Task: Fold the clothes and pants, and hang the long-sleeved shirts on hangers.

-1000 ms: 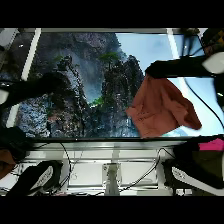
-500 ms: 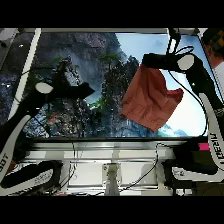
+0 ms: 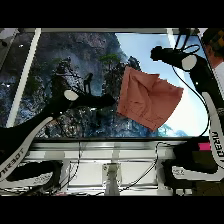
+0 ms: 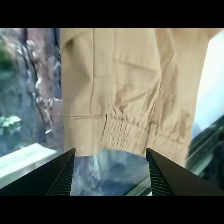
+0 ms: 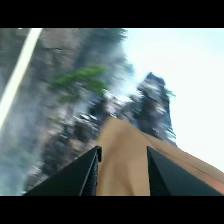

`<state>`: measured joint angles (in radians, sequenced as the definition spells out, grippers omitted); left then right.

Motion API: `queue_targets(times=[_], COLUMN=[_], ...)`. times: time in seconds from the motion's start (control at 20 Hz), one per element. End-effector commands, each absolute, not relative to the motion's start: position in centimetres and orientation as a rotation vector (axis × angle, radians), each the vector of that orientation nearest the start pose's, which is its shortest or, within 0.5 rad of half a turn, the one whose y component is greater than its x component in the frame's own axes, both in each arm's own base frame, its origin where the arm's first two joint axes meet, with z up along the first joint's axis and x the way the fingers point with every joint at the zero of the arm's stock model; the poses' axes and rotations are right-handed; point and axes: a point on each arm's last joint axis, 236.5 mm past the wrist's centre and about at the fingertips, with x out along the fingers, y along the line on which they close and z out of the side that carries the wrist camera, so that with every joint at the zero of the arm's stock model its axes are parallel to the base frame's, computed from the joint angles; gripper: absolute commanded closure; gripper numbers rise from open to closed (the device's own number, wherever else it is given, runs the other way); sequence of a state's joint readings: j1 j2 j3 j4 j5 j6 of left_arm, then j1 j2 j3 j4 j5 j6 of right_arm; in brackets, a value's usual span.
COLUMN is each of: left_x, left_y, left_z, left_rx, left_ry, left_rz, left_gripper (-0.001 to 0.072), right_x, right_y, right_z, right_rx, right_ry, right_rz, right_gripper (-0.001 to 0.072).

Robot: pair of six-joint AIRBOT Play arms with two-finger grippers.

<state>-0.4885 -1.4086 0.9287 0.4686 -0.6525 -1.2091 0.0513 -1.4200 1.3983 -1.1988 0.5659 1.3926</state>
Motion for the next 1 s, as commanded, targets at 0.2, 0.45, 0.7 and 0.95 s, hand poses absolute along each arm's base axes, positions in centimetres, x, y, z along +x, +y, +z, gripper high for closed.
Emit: queue_targets(times=[0.2, 0.45, 0.7, 0.95], left_x=[32.8, 34.6, 35.9, 36.4], left_y=[-35.5, -37.4, -38.2, -37.6], left_z=[-6.6, -6.9, -8.2, -8.2], left_rx=[-0.494, -0.517, -0.516, -0.521], left_ry=[1.183, 1.176, 1.182, 1.182], left_rz=[-0.686, -0.692, -0.687, -0.678], left_gripper=[0.0179, 0.0187, 0.0428, 0.0693], right_x=[51.2, 48.5, 46.7, 46.3], right_y=[-1.9, -6.1, -7.5, -7.4], right_z=[8.9, 7.1, 6.2, 6.0], right_rx=[0.223, 0.217, 0.199, 0.198], right_ry=[0.809, 0.922, 0.989, 1.006], right_rz=[0.07, 0.031, 0.04, 0.044], right_gripper=[0.0368, 0.037, 0.0378, 0.0378])
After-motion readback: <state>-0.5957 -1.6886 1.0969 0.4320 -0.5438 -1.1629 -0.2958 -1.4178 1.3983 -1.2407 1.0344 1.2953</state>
